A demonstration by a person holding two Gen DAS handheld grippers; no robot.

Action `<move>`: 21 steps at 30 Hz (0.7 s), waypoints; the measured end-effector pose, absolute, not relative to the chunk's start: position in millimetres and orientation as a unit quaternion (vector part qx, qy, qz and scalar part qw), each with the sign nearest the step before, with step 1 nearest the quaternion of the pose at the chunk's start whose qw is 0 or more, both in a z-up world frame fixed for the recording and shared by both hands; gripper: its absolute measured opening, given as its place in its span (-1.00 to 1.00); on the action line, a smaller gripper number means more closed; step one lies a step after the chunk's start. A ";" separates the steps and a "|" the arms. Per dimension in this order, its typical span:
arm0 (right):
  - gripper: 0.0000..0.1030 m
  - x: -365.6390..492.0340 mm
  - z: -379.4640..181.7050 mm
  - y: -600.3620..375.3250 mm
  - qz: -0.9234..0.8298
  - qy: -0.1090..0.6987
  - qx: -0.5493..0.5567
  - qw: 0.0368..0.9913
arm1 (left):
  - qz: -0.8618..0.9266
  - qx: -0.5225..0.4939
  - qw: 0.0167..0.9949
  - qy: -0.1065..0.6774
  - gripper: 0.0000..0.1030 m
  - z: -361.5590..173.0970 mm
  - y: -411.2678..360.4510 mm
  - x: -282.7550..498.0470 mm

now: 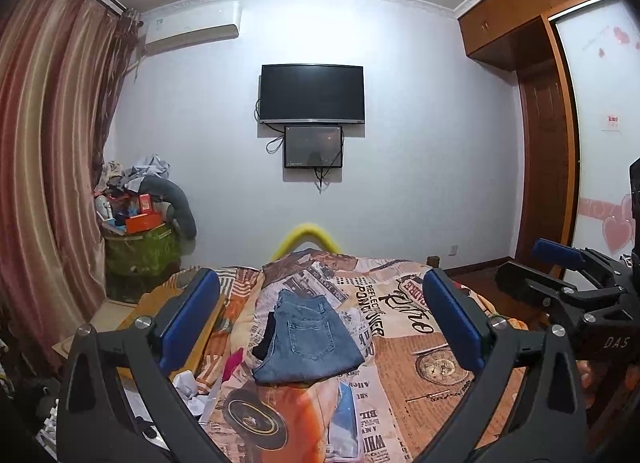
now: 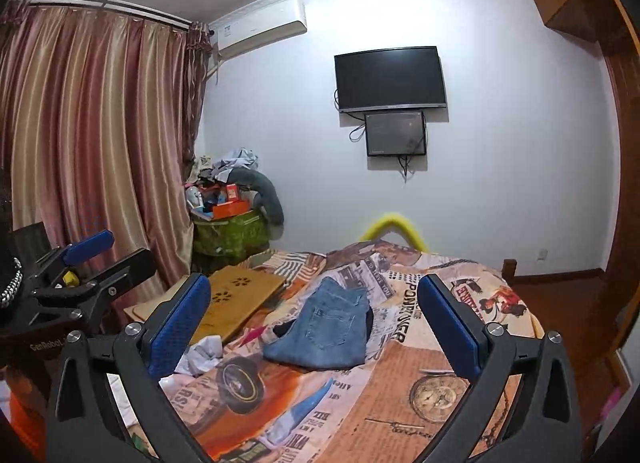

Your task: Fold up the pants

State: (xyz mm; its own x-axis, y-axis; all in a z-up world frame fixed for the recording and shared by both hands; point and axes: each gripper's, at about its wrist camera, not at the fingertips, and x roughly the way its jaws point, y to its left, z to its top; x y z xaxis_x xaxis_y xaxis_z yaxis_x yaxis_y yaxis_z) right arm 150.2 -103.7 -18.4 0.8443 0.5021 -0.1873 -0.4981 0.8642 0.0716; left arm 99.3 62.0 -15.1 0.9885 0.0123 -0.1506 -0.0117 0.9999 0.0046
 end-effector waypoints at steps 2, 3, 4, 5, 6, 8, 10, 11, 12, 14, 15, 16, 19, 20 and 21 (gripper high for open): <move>0.99 150.3 -18.4 -103.9 0.261 0.101 0.010 0.960 | 0.005 0.002 0.997 0.076 0.99 -15.8 61.8 99.8; 0.99 150.3 -18.5 -104.0 0.261 0.101 0.010 0.960 | 0.005 0.003 0.997 0.076 0.99 -16.2 62.0 99.9; 0.99 150.3 -18.3 -104.0 0.261 0.101 0.010 0.960 | 0.005 0.003 0.997 0.077 0.99 -16.4 61.9 100.0; 0.99 150.2 -18.6 -104.0 0.261 0.101 0.010 0.960 | 0.005 0.002 0.997 0.077 0.99 -16.5 61.9 100.0; 0.99 149.6 -19.3 -104.1 0.260 0.101 0.009 0.960 | 0.005 0.002 0.997 0.078 0.99 -16.7 61.8 100.3; 0.99 149.1 -20.3 -103.6 0.259 0.103 0.007 0.960 | 0.004 0.000 0.997 0.079 0.99 -17.7 62.1 100.6; 0.99 147.9 -21.3 -103.8 0.260 0.104 0.007 0.960 | 0.004 -0.002 0.997 0.080 0.99 -17.7 62.2 101.7; 0.99 147.6 -21.8 -103.7 0.259 0.105 0.008 0.960 | 0.004 -0.003 0.997 0.081 0.99 -18.0 62.2 101.8; 0.99 147.3 -22.1 -103.3 0.259 0.106 0.007 0.960 | 0.003 -0.004 0.997 0.081 0.99 -17.9 62.0 102.1; 0.99 146.7 -22.2 -103.4 0.259 0.108 0.007 0.960 | 0.002 -0.005 0.997 0.081 0.99 -18.2 61.7 102.1; 0.99 146.4 -22.1 -103.6 0.258 0.108 0.008 0.960 | 0.002 -0.004 0.997 0.081 0.99 -18.2 61.4 102.4; 0.99 145.7 -21.9 -104.0 0.258 0.108 0.008 0.960 | 0.002 -0.004 0.997 0.081 0.99 -18.5 60.9 102.6; 0.99 145.5 -21.6 -104.6 0.259 0.108 0.008 0.960 | 0.001 -0.004 0.997 0.082 0.99 -19.0 60.0 103.2; 0.99 145.9 -21.0 -104.9 0.258 0.108 0.008 0.960 | 0.000 -0.004 0.997 0.082 0.99 -19.2 59.8 103.5; 0.99 146.0 -21.1 -104.9 0.258 0.108 0.008 0.960 | -0.001 -0.005 0.997 0.083 0.99 -19.0 60.4 103.8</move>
State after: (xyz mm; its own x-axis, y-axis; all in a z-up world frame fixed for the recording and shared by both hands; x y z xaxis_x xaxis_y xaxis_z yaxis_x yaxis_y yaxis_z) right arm 146.0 -104.9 -21.1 0.8434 0.4974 -0.2031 -0.4939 0.8666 0.0715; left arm 103.8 60.4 -19.0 0.9863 -0.0024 -0.1649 0.0008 1.0000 -0.0096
